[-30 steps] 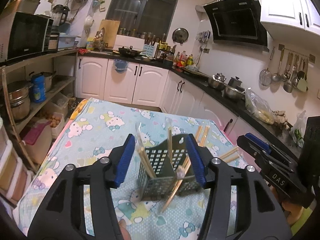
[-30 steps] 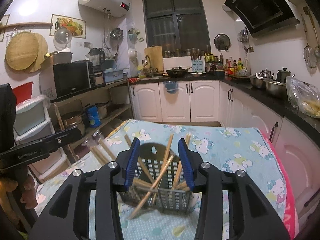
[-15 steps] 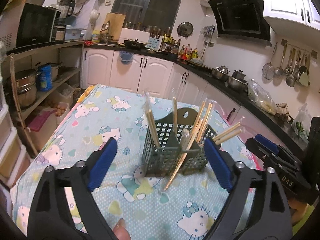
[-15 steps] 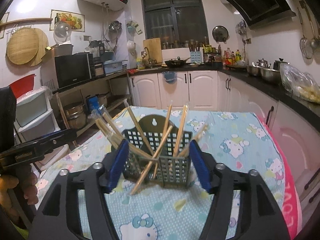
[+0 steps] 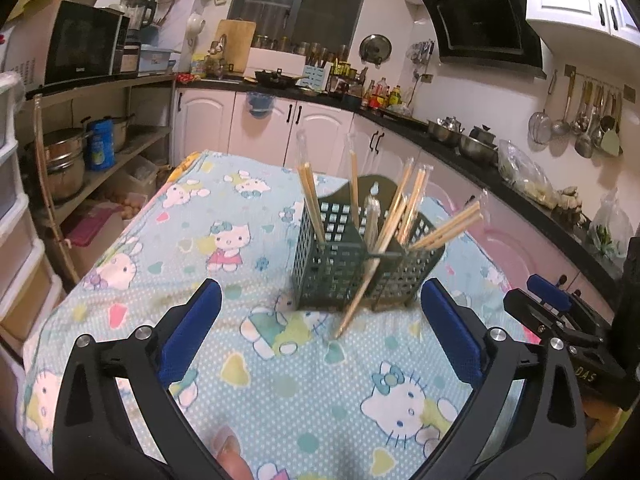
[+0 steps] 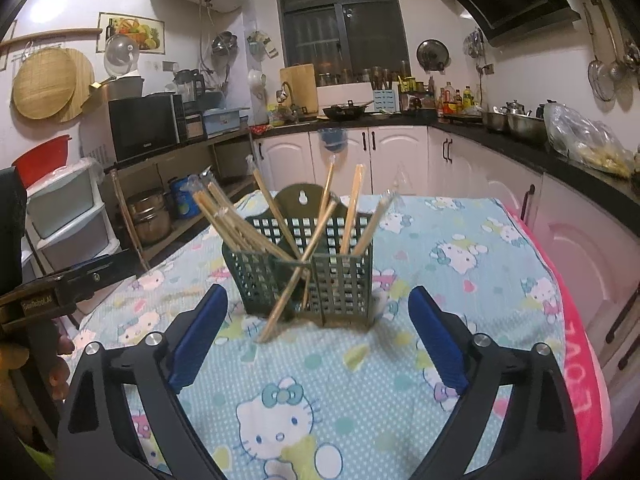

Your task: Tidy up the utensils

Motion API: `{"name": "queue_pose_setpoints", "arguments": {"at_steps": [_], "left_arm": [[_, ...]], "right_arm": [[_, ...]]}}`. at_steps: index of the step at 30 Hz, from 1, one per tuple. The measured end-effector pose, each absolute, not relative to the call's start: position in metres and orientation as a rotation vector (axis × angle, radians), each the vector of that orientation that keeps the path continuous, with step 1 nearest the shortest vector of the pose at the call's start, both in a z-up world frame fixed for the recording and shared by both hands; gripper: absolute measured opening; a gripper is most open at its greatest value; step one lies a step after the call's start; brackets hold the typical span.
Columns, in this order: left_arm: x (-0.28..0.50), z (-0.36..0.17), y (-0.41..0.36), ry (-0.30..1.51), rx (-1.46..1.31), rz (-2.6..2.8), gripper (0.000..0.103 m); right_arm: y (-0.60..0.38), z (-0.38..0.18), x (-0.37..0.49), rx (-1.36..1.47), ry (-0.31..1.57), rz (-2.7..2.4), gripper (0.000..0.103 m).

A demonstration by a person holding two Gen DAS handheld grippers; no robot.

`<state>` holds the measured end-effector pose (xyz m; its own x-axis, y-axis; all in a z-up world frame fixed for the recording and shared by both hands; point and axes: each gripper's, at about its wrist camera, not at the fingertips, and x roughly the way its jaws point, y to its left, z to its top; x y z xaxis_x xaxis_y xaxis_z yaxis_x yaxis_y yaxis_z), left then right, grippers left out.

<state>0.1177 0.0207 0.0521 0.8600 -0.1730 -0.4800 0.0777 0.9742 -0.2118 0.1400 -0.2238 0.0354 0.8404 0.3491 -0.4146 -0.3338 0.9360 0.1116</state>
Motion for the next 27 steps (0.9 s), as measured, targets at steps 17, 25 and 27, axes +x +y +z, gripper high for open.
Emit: {"name": "queue_pose_setpoints", "arguments": {"at_steps": [17, 25, 27], "left_arm": [[0.095, 0.008, 0.005, 0.480, -0.134, -0.117, 0.091], [0.093, -0.009, -0.003, 0.457, -0.121, -0.133, 0.091], [0.094, -0.015, -0.005, 0.457, -0.119, -0.135, 0.091]], "right_arm": [[-0.239, -0.010, 0.108, 0.042, 0.434, 0.299, 0.094], [-0.241, -0.026, 0.101, 0.034, 0.403, 0.246, 0.095], [-0.241, -0.030, 0.099, 0.025, 0.394, 0.233, 0.095]]}}
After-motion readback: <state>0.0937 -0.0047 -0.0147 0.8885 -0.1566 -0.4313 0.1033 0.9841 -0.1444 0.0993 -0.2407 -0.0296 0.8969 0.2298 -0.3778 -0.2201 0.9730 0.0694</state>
